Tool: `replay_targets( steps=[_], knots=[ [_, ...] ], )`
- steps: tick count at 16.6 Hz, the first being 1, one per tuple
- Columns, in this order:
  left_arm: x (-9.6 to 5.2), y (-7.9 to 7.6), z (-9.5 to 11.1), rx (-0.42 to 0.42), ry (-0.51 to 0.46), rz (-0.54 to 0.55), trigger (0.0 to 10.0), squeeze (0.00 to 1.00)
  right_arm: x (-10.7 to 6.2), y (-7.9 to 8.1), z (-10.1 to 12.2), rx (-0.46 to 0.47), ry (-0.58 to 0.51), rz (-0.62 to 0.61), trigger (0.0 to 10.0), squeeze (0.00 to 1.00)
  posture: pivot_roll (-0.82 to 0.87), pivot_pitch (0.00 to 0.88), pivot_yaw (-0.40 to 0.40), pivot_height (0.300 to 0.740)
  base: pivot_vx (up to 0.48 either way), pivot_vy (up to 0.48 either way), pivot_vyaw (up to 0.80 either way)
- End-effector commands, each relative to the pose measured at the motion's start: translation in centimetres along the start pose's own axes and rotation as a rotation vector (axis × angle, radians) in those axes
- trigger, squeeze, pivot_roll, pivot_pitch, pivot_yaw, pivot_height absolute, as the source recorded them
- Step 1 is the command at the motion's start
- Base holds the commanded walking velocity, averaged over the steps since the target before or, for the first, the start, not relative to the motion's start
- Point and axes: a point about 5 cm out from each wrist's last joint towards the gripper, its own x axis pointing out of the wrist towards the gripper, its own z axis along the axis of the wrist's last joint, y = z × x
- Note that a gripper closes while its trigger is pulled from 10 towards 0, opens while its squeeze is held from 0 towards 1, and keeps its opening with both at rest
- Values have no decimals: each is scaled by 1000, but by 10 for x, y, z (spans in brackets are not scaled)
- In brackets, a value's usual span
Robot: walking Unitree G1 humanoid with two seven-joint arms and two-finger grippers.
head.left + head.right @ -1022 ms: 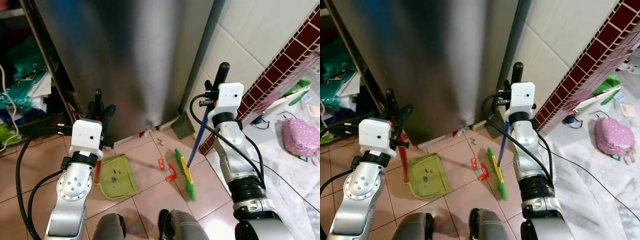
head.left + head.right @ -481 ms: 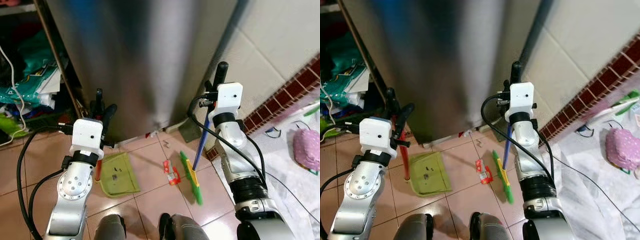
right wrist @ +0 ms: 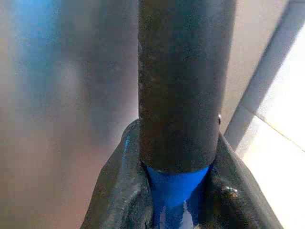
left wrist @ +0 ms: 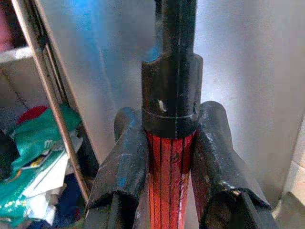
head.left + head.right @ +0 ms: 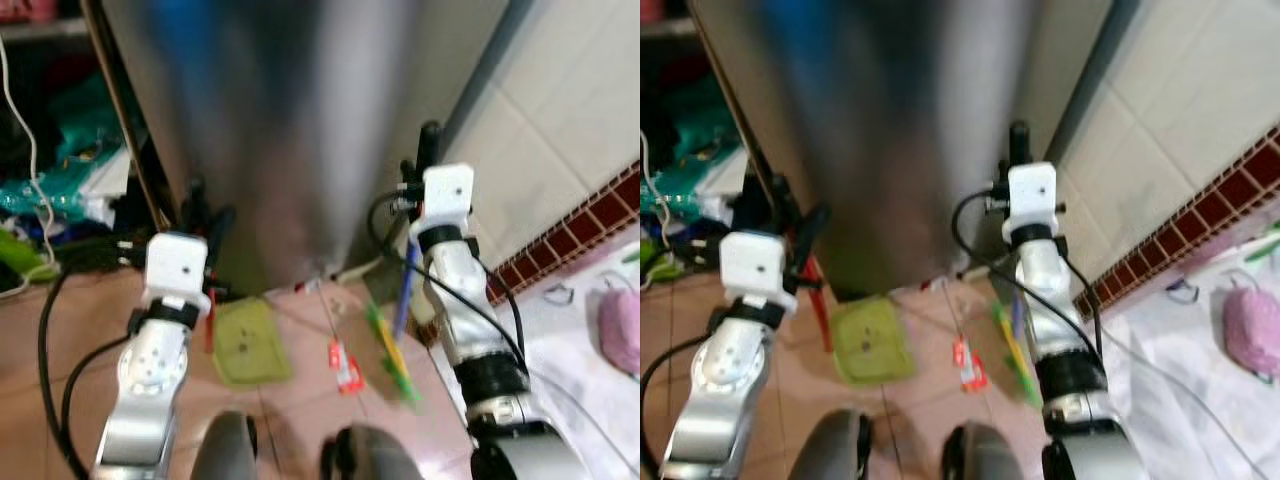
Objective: Sweep floor
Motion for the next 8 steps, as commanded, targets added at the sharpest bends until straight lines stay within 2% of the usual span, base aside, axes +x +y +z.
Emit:
replay_targets(
  steps=[1,4,6,8],
  knots=[
    [1,-2,13,9,-63,2,10000,0,0,-11,4,-1,-23,-38,10000,0,69,154,-93,740,0,0,0],
    [3,-6,10,-12,-44,-5,10000,0,0,-10,4,-1,-25,-36,10000,0,66,157,-97,740,0,0,0],
    [10,-23,8,-51,-40,-76,10000,0,0,-10,3,1,-24,-31,10000,0,62,163,-107,740,0,0,0],
    [16,-31,8,-61,-53,-103,10000,0,1,-9,4,11,-22,-26,10000,0,61,164,-108,740,0,0,0]
  ],
)
